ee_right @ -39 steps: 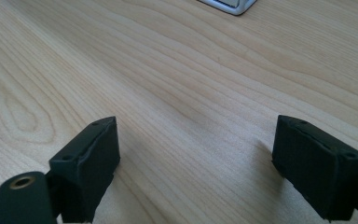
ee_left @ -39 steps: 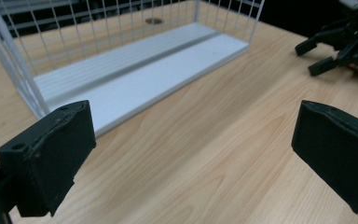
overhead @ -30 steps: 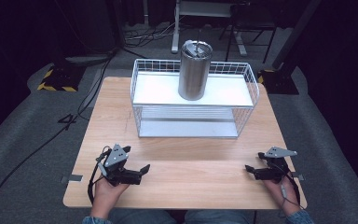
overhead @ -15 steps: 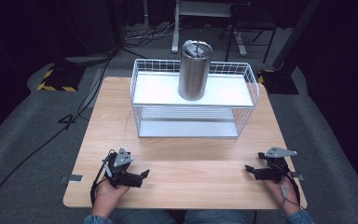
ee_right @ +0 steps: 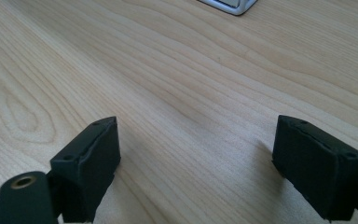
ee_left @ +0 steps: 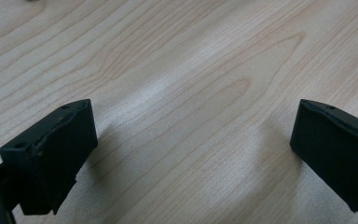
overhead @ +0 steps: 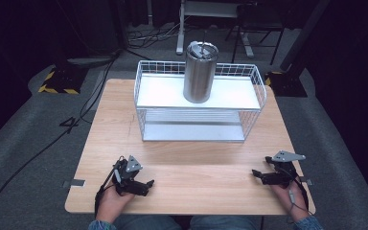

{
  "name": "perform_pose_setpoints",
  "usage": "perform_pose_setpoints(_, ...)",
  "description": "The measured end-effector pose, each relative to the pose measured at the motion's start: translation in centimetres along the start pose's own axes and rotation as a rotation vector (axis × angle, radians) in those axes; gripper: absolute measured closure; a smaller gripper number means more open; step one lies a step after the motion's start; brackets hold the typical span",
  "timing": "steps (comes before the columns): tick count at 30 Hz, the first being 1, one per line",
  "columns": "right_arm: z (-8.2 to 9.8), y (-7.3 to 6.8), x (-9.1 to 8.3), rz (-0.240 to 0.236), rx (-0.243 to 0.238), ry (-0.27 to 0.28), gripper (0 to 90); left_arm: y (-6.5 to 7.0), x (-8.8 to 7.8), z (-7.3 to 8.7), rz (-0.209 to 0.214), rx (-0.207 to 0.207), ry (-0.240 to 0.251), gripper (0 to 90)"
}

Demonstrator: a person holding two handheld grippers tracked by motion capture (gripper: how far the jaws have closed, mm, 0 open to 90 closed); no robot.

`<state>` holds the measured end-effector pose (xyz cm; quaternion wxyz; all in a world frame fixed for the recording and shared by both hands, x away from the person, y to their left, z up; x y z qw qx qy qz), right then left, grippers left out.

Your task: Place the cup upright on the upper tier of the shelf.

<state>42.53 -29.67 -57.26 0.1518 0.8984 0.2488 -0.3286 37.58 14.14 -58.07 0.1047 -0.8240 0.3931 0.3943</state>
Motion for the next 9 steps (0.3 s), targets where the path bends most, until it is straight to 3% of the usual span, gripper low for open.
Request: perform_pose_setpoints(9,-0.01,-0.01,0.01,0.0,0.002,0.0,15.4,-0.04,-0.05,0.09,-0.012,-0.006,-0.004,0.5)
Point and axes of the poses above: each handheld gripper's, and its own axes: x roughly forward along the jaws, z roughly out of its underside, y roughly to its right, the point moved 10 cm from there along x, roughly forward along the jaws, and after that the axes turned 9 degrees about z, right-handed, at the moved point
